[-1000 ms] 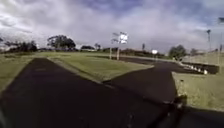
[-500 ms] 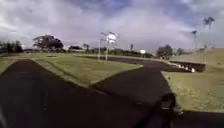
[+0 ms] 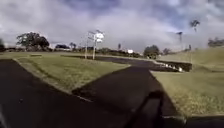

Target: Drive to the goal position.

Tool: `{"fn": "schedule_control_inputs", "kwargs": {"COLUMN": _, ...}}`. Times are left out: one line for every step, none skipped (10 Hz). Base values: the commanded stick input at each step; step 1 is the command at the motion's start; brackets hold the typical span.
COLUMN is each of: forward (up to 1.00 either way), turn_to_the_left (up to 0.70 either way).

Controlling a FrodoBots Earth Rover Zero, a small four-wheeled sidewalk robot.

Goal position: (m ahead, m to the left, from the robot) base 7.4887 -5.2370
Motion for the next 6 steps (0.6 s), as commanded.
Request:
{"fn": "schedule_control_inputs", "kwargs": {"forward": 0.70, "turn_to_the_left": 0.00}}
{"fn": "schedule_control_inputs", "kwargs": {"forward": 0.70, "turn_to_the_left": 0.00}}
{"fn": "schedule_control_inputs", "kwargs": {"forward": 0.70, "turn_to_the_left": 0.00}}
{"fn": "schedule_control_inputs", "kwargs": {"forward": 0.70, "turn_to_the_left": 0.00}}
{"fn": "schedule_control_inputs", "kwargs": {"forward": 0.70, "turn_to_the_left": 0.00}}
{"fn": "schedule_control_inputs", "kwargs": {"forward": 0.70, "turn_to_the_left": 0.00}}
